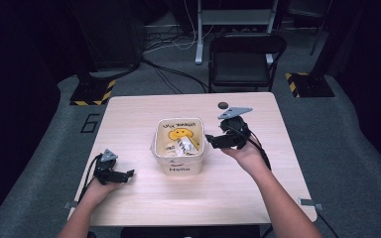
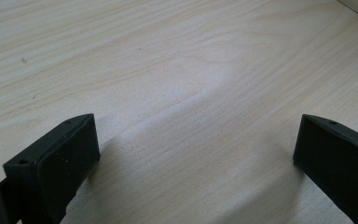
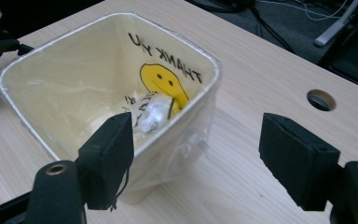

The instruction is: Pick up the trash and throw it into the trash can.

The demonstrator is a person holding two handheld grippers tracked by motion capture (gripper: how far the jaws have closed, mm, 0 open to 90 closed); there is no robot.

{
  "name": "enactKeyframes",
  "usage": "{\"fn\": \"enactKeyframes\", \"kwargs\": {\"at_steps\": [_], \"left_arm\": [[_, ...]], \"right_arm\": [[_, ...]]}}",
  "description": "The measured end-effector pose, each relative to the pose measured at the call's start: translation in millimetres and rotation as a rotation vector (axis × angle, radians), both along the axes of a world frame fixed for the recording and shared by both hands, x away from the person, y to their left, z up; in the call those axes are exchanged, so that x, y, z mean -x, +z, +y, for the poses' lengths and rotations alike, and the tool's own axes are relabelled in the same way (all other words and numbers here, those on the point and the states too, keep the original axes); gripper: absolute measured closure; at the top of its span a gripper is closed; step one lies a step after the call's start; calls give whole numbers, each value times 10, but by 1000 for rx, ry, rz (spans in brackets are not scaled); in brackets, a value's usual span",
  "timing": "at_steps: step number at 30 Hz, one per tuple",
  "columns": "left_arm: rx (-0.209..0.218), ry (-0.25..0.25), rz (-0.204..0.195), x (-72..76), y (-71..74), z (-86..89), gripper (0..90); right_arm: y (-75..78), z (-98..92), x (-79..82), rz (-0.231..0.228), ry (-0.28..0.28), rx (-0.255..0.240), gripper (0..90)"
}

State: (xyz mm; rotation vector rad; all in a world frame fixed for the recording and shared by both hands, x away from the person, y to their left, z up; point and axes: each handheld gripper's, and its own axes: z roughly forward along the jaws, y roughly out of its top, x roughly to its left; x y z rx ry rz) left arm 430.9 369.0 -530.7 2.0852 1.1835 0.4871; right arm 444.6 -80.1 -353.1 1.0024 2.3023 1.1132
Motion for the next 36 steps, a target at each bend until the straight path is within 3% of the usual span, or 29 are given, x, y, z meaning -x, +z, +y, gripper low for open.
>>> {"fn": "enactKeyframes", "kwargs": {"at_steps": [7, 14, 26, 36], "left_arm": [[0, 0, 0, 0, 0, 0, 0], [0, 0, 0, 0, 0, 0, 0], [0, 0, 0, 0, 0, 0, 0], [0, 1, 0, 1, 0, -1, 0]], "right_arm": [[-40, -233, 102, -7, -50, -4, 257], [-201, -472, 182, 5, -107, -12, 258], [-467, -603, 323, 20, -152, -7, 259], [-804, -730, 437, 30, -205, -7, 262]]}}
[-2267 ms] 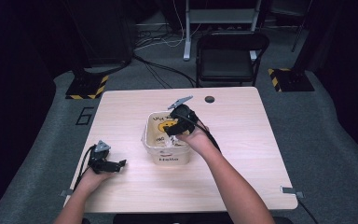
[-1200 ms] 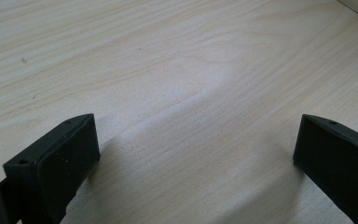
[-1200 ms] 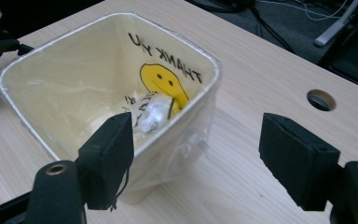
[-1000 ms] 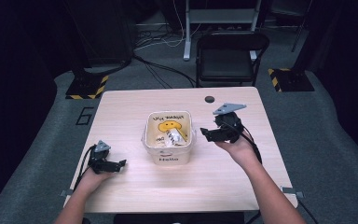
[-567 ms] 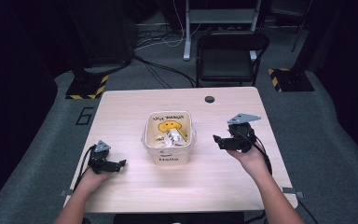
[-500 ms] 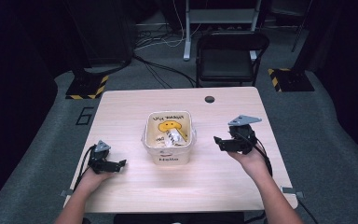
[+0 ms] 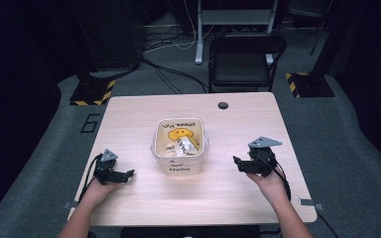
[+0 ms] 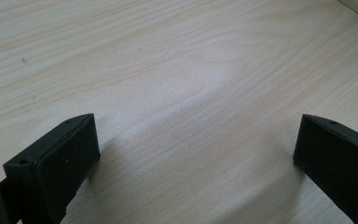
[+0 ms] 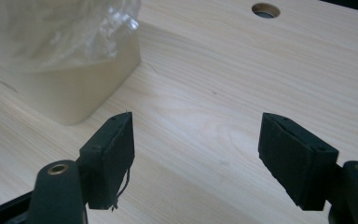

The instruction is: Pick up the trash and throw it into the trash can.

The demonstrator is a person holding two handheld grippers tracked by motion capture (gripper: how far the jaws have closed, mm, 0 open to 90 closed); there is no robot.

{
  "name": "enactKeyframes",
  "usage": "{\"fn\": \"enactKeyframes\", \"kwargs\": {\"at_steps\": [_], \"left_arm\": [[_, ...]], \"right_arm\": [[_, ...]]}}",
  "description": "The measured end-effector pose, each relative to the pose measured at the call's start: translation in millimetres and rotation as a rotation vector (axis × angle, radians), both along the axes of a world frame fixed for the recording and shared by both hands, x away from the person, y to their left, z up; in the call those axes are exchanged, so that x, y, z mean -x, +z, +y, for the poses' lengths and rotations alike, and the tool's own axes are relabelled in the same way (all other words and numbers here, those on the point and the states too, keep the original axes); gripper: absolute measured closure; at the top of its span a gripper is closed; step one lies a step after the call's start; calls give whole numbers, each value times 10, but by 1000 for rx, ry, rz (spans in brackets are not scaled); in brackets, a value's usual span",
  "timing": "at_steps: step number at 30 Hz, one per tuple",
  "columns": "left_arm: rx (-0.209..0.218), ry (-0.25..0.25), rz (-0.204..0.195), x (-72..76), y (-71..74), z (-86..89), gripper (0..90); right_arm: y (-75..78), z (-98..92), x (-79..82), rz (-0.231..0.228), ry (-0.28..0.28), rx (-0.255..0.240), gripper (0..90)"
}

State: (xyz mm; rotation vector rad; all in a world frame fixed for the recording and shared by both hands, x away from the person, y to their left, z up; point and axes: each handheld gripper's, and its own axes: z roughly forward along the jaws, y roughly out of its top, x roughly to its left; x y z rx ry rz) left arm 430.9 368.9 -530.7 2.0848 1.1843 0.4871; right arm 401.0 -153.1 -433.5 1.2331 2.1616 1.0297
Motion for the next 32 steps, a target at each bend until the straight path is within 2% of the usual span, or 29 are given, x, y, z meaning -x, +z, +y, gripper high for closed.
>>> {"fn": "enactKeyframes", "kwargs": {"at_steps": [7, 10, 14, 18, 19, 23, 26, 32], "left_arm": [[-2, -1, 0, 0, 1, 1, 0], [-2, -1, 0, 0, 1, 1, 0], [-1, 0, 1, 1, 0, 0, 0], [-1, 1, -1, 1, 0, 0, 0], [-3, -1, 0, 1, 1, 1, 0], [-1, 1, 1, 1, 0, 0, 0], [-2, 0, 0, 1, 1, 1, 0], [0, 1, 0, 2, 0, -1, 0]], "right_arm": [[-193, -55, 36, 28, -17, 6, 263], [-323, -66, 46, 42, -29, 6, 264], [-407, -89, 42, 50, -34, 7, 264], [-500, -147, 38, 60, -59, 5, 264], [-542, -195, 36, 74, -81, -7, 264], [-604, -251, 23, 85, -102, 8, 264], [-664, -289, -2, 117, -110, -3, 259], [-679, -282, 1, 95, -110, 32, 219]]}}
